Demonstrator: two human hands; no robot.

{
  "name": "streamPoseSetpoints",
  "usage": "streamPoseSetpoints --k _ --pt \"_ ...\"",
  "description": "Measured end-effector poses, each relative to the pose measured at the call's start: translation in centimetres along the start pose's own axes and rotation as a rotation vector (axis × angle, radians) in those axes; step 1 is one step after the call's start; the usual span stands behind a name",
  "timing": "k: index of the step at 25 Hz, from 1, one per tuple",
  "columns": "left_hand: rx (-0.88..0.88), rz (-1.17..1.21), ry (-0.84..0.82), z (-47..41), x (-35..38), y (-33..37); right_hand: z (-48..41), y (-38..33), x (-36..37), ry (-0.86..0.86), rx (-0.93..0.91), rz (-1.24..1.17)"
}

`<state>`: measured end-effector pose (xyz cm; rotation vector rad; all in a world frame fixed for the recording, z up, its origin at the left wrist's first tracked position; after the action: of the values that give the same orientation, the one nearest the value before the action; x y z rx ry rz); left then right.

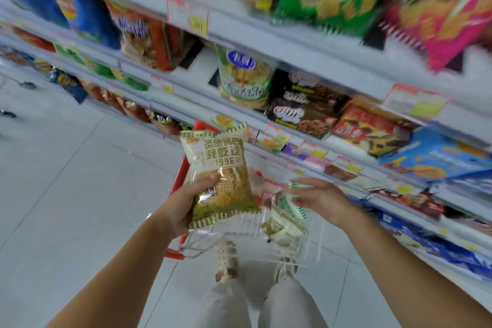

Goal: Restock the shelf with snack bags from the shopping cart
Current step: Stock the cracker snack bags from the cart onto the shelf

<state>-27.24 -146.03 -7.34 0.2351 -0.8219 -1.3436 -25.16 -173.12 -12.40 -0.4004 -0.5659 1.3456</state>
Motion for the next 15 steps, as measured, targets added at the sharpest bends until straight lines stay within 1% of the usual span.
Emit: streamPoseSetpoints --k 3,5,8,11,12,13,14,15 --pt "0.017 -0.018 0.044 0.0 -1.4 -0.1 -1.2 3.1 0.4 0.058 0.083 0.249" --pt "-0.009 -0.121 0.131 0.1 -4.2 -1.8 -3.8 6.0 0.7 0.075 0.101 0.388" --pt "-0.013 -0.251 0.247 0.9 -8.0 -5.1 -8.8 9.9 2.7 0.016 0.01 0.719" --pt "0.011 -0.28 0.298 0.7 -9.9 -7.5 -14.0 14.8 5.6 -0.121 -0.028 0.94" --pt "0.019 -0.289 0.321 0.6 -10.4 -8.0 -16.1 16.3 6.3 -0.138 -0.031 0.959" --pt "0.028 -0.297 0.342 0.5 -10.6 -8.3 -18.2 17.7 6.3 -0.101 -0.019 0.952" --pt "0.036 -0.297 0.361 0.1 -11.1 -8.9 -20.0 19.1 5.8 -0.001 0.035 0.88" --pt "0.044 -0.296 0.383 -0.2 -11.2 -9.2 -21.5 20.5 4.8 0.112 0.134 0.788"
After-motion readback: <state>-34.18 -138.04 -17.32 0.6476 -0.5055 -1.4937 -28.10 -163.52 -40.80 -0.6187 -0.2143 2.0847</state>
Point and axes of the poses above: each hand's wrist, its own z-axis away from the middle knuckle, its own x-axis out of the palm, y = z × x, the point moved 9 cm from there along -z, towards the middle knuckle, and after that the axes turned 6 degrees about -z, right-handed, at the moved point
